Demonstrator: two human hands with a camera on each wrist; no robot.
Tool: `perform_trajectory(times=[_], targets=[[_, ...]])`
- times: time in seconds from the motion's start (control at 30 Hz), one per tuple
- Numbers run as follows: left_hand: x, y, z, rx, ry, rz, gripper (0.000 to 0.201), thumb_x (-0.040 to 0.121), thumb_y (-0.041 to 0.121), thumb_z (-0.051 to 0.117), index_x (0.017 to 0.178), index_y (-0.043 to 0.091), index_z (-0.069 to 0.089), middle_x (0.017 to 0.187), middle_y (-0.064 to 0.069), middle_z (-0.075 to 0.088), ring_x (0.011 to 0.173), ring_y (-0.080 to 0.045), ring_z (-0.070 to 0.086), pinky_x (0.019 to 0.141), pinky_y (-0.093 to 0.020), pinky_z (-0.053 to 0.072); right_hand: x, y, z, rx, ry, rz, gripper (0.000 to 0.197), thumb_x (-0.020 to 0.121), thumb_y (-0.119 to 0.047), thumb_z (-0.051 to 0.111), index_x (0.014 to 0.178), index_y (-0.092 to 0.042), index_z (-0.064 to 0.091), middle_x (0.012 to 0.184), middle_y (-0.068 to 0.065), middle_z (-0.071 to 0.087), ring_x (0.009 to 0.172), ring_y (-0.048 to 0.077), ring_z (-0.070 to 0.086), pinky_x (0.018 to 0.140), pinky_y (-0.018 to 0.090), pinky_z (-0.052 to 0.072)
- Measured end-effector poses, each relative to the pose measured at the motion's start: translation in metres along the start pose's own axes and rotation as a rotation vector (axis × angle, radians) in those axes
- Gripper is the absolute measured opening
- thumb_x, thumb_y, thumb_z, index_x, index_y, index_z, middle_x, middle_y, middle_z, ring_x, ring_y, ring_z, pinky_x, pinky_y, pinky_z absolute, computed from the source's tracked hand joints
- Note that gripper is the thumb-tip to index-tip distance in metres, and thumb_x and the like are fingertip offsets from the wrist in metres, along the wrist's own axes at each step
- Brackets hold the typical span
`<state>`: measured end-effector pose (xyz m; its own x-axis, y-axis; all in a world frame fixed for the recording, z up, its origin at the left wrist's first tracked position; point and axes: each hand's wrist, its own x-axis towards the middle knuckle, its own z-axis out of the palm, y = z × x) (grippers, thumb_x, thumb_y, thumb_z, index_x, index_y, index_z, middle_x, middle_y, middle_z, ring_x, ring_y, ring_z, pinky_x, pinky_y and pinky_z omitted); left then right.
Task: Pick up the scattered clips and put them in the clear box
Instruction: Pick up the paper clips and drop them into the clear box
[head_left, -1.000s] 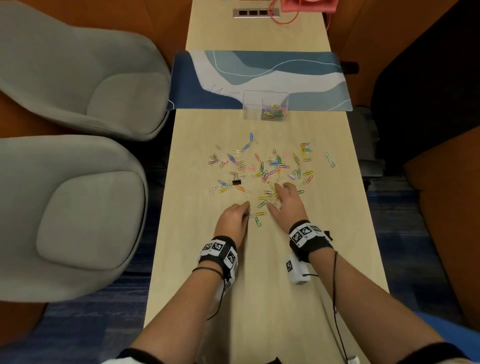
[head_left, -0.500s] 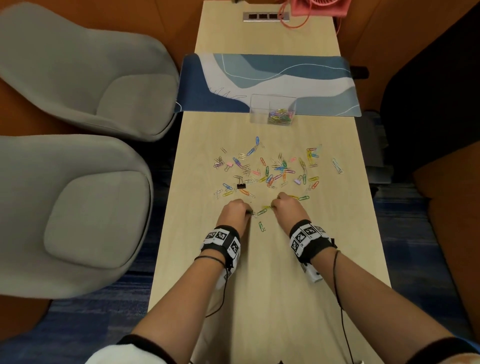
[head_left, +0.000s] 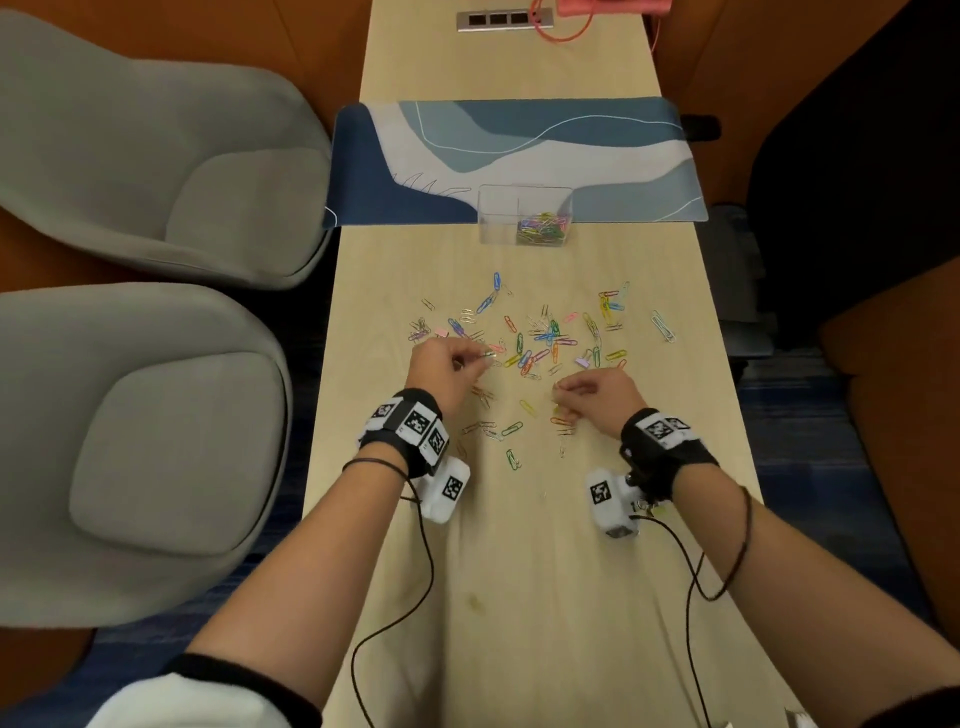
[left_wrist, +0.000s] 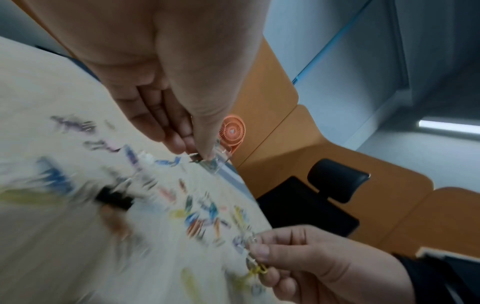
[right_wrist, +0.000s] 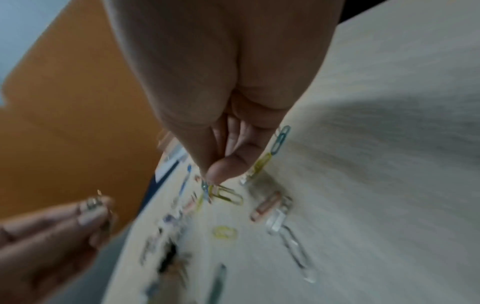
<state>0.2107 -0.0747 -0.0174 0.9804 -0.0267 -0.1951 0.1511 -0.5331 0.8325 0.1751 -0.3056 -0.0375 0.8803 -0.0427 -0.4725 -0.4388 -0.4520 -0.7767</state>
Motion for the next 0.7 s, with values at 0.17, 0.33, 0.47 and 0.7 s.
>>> perform_trajectory(times=[0.17,0.33,0.47,0.7], targets=[[0.029,0.031,-0.009,-0.047,0.008,0.098,0.011,0.083,0.021,0.076,0.094,0.017,0.077,0.078,0.011,0.069,0.065,0.004,0.056,0.068,-0.014,0.048,-0.004,-0.041,-0.036,0.349,-0.019,-0.033,0.015,0.086,-0.004,0.068,0.100,0.001,0.069,0.081,0.009,0.068,0.064,0.011,0.062,0.063,0.017,0.055],[0.060,0.058,-0.013,-0.129,0.032,0.162,0.013,0.082,0.021,0.078,0.093,0.014,0.078,0.079,0.008,0.072,0.067,0.000,0.059,0.066,-0.016,0.051,0.012,-0.077,-0.062,0.501,0.022,-0.106,0.017,0.088,-0.003,0.065,0.103,0.003,0.066,0.082,0.009,0.066,0.064,0.008,0.062,0.067,0.016,0.056],[0.099,0.082,-0.013,-0.134,0.040,0.216,0.017,0.082,0.023,0.078,0.095,0.013,0.078,0.086,0.001,0.075,0.076,-0.007,0.065,0.072,-0.015,0.052,0.042,-0.103,-0.077,0.575,0.148,-0.177,0.011,0.088,-0.005,0.065,0.099,-0.002,0.068,0.074,0.005,0.066,0.062,0.007,0.062,0.066,0.016,0.054],[0.165,0.109,-0.001,-0.099,0.135,0.306,0.013,0.083,0.018,0.076,0.095,0.014,0.077,0.084,0.004,0.073,0.068,0.000,0.058,0.066,-0.006,0.045,0.099,-0.143,-0.080,0.773,0.184,-0.270,0.006,0.091,0.001,0.059,0.094,-0.002,0.064,0.067,0.000,0.064,0.058,0.006,0.060,0.063,0.016,0.052]])
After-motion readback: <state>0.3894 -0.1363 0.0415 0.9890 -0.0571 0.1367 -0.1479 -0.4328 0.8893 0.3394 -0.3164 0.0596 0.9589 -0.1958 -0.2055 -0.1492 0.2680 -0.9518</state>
